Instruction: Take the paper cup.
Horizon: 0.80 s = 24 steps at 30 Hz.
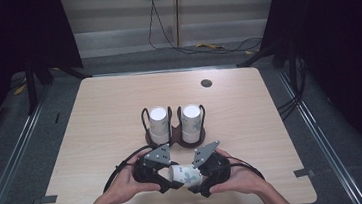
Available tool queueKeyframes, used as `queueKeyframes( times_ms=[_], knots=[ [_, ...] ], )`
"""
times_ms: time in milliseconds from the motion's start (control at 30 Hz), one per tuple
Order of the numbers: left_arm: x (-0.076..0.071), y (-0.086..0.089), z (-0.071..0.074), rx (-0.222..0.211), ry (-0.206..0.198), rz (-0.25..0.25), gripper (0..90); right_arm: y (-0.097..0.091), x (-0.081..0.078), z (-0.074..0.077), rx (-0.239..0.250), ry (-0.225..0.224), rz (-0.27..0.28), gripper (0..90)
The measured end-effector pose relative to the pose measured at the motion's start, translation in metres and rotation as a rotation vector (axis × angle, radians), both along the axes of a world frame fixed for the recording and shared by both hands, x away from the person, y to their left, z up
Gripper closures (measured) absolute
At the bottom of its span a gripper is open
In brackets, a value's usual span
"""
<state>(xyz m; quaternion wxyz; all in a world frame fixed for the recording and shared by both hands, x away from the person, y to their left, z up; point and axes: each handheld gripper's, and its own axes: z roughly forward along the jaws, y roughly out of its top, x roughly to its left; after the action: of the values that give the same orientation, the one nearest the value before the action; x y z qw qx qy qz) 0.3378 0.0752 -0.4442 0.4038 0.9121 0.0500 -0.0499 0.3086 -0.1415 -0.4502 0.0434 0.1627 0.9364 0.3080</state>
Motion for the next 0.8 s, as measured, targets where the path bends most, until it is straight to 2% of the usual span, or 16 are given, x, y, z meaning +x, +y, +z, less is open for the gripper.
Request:
queueKeyframes(
  times_ms=[167,367,467,500,533,667,800],
  knots=[
    [0.002,0.004,0.002,-0.043,0.003,0.008,36.5,-0.005,0.001,0.000,0.035,0.009,-0.014,16.2],
    [0.003,0.008,0.005,-0.089,-0.003,0.011,36.5,-0.014,-0.001,0.003,0.063,-0.008,-0.039,14.8],
    [0.004,0.010,0.007,-0.109,-0.010,0.027,36.4,-0.018,-0.001,0.003,0.095,-0.002,-0.064,14.9],
    [0.005,0.013,0.009,-0.127,-0.006,0.040,36.3,-0.021,-0.002,0.002,0.118,0.001,-0.084,15.2],
    [0.005,0.013,0.009,-0.127,-0.006,0.040,36.3,-0.023,-0.002,0.001,0.128,-0.002,-0.088,15.2],
    [0.009,0.020,0.012,-0.171,0.008,0.068,36.3,-0.028,-0.003,0.002,0.159,-0.002,-0.105,14.9],
    [0.011,0.023,0.012,-0.205,0.005,0.078,36.2,-0.036,-0.004,0.004,0.234,-0.002,-0.137,14.6]
  ],
)
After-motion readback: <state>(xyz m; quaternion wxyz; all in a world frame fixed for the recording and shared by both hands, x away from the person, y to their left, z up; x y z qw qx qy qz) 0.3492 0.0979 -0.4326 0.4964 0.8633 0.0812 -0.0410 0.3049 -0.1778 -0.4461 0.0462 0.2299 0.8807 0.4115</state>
